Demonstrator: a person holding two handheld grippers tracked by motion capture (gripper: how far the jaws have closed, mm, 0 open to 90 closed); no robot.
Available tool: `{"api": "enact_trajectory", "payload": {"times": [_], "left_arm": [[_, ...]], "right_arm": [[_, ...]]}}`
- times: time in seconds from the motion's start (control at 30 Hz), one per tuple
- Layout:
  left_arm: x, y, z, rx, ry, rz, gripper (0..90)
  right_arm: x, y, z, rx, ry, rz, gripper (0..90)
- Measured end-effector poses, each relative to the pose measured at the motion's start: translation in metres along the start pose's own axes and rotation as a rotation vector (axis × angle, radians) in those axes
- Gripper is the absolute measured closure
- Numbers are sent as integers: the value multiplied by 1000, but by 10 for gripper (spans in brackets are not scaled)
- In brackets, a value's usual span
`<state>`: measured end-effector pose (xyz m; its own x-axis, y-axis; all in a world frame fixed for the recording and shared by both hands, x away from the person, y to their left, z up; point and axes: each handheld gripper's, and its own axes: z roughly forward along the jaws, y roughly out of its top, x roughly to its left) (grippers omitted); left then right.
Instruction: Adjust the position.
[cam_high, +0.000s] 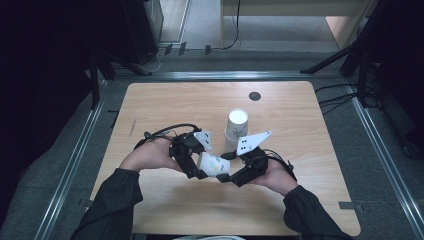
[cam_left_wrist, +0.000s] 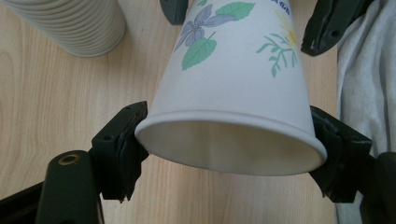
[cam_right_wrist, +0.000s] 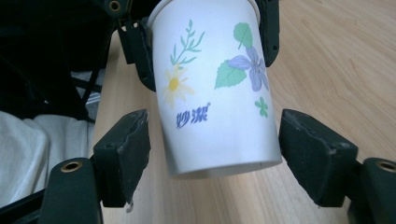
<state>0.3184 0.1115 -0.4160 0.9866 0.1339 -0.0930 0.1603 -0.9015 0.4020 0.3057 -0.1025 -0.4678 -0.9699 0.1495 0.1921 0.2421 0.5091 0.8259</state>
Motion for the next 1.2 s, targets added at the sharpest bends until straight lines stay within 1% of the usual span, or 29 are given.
{"api": "enact_trajectory", "payload": {"times": [0.03, 0.1, 0.17, 0.27, 0.33, 0.4, 0.5, 0.57, 0.6, 0.63, 0.67, 0.7, 0.77, 0.83, 0.87, 0.93, 0.97, 1.07, 1.1, 1.13, 1.17, 1.2], "left_arm": [[1, 2, -2, 6, 4, 12, 226], [1, 4, -4, 7, 3, 9, 226], [3, 9, -9, 33, 17, 28, 225], [2, 12, -8, 34, 31, 40, 226], [0, 12, -6, 43, 27, 44, 225], [0, 11, -4, 57, 23, 43, 225], [1, 11, -1, 63, 17, 31, 226], [1, 11, 1, 63, 15, 28, 226], [1, 10, 1, 58, 16, 24, 225], [1, 10, 1, 52, 13, 22, 226], [1, 10, 1, 49, 5, 20, 226], [1, 10, 1, 44, 6, 24, 225], [1, 9, 0, 35, 2, 19, 225], [1, 9, 0, 34, 0, 18, 225], [1, 9, 0, 33, 0, 21, 225], [0, 8, 0, 16, 6, 31, 224], [0, 7, -1, 13, 12, 41, 223], [0, 6, -3, -6, 20, 53, 203], [0, 6, -4, -23, 26, 47, 184], [0, 6, -4, -23, 26, 47, 148], [1, 6, -6, -43, 28, 36, 119], [2, 5, -7, -50, 28, 30, 118]], "right_arm": [[0, 1, 1, -5, 1, 2, 261], [0, 2, 1, -6, 3, 3, 261], [0, 5, 2, -16, -8, -15, 261], [0, 5, 2, -11, -21, -10, 261], [-1, 4, 2, -7, -19, -8, 262], [-1, 3, 2, 0, -15, 1, 262], [-1, 3, 4, 6, -20, -11, 262], [-1, 2, 5, 12, -15, -9, 268], [0, 2, 6, 18, -12, -5, 273], [-1, 2, 6, 18, -15, -12, 276], [-1, 2, 6, 22, -15, -7, 280], [-1, 2, 6, 22, -15, -7, 286], [-1, 2, 6, 20, -7, -4, 308], [-1, 2, 6, 22, -13, -6, 319], [0, 3, 6, 22, -12, -7, 321], [0, 3, 6, 25, -11, -8, 328], [0, 3, 6, 24, -13, -13, 331], [1, 3, 5, 21, -18, -23, 331], [1, 4, 4, 18, -18, -19, 332], [1, 4, 4, 18, -18, -19, 332], [0, 4, 3, 9, -28, -22, 332], [-1, 4, 1, 5, -30, -19, 332]]}}
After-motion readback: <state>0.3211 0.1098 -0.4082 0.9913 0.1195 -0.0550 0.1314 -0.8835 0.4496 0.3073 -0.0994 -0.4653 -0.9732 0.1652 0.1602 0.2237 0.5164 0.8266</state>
